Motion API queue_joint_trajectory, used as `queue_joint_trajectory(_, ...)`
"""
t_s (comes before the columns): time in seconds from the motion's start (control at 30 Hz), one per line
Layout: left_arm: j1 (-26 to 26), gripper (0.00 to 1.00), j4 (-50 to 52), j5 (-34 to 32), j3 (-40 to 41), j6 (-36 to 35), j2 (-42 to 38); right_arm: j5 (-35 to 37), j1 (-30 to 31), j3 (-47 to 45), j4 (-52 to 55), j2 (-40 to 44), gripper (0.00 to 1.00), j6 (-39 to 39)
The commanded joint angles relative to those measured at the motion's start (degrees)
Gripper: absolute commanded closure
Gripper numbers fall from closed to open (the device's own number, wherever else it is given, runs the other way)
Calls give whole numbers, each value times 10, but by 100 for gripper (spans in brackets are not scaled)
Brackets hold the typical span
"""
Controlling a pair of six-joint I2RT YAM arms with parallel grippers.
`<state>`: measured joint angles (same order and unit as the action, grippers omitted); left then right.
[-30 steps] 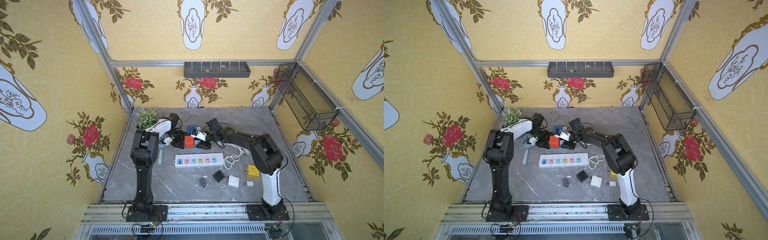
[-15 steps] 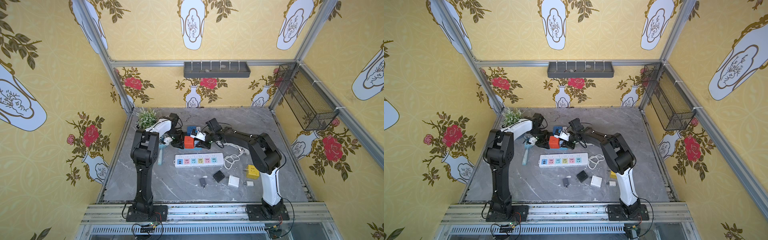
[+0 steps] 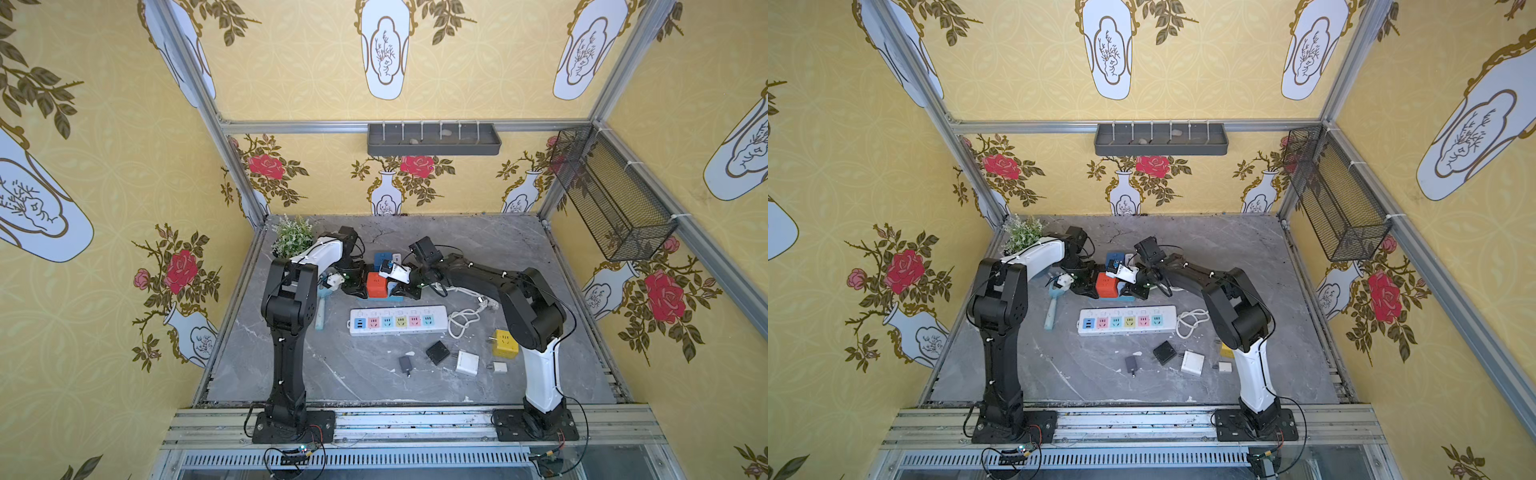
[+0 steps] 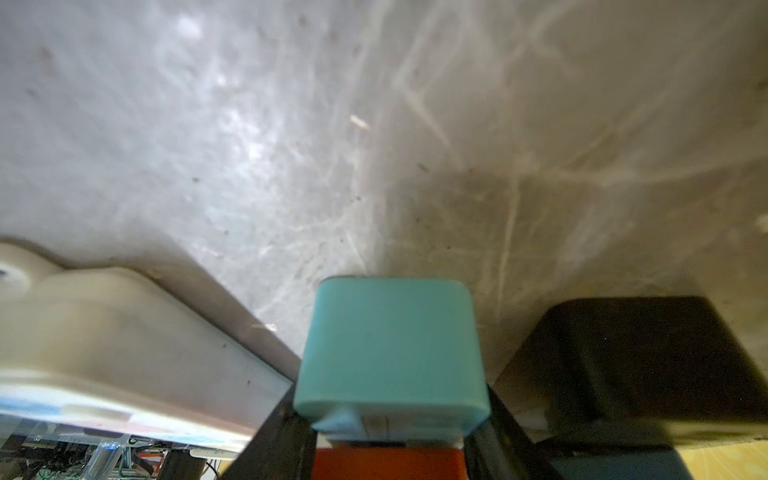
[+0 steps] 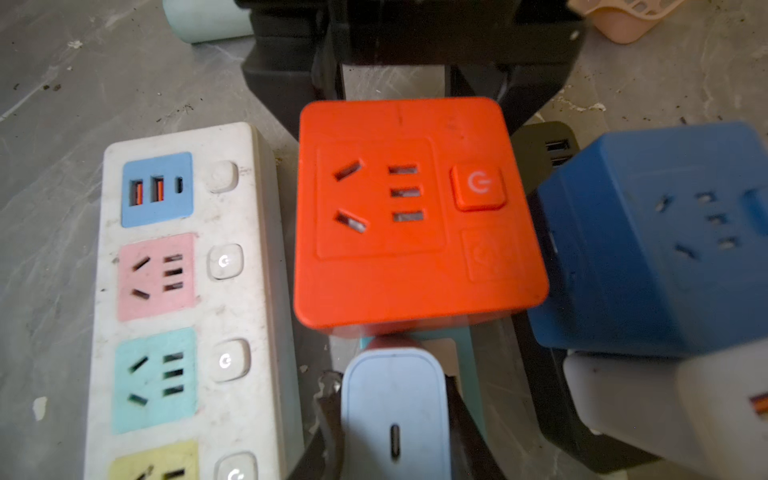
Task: Pull the plug off the socket
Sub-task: Remove the plug from the socket.
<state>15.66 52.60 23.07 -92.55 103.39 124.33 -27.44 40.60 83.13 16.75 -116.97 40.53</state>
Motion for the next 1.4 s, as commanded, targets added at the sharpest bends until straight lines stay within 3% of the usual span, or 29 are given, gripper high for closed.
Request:
queue_joint_trajectory(0.0, -1, 99, 51, -81, 12, 20, 20, -23, -1, 3, -22, 23, 83, -5)
queue_joint_trajectory(0.7, 5, 100, 44, -80, 10, 29, 25, -32, -7, -11, -13, 71, 84, -49)
queue_joint_trajectory(1.07, 4, 100, 33, -76, 16, 31, 19, -28, 9, -123, -40, 199, 81, -216)
queue_joint_trajectory(1.37, 5, 100, 23, -72, 18, 36, 14, -16, 68, -220, -37, 294, 79, -344)
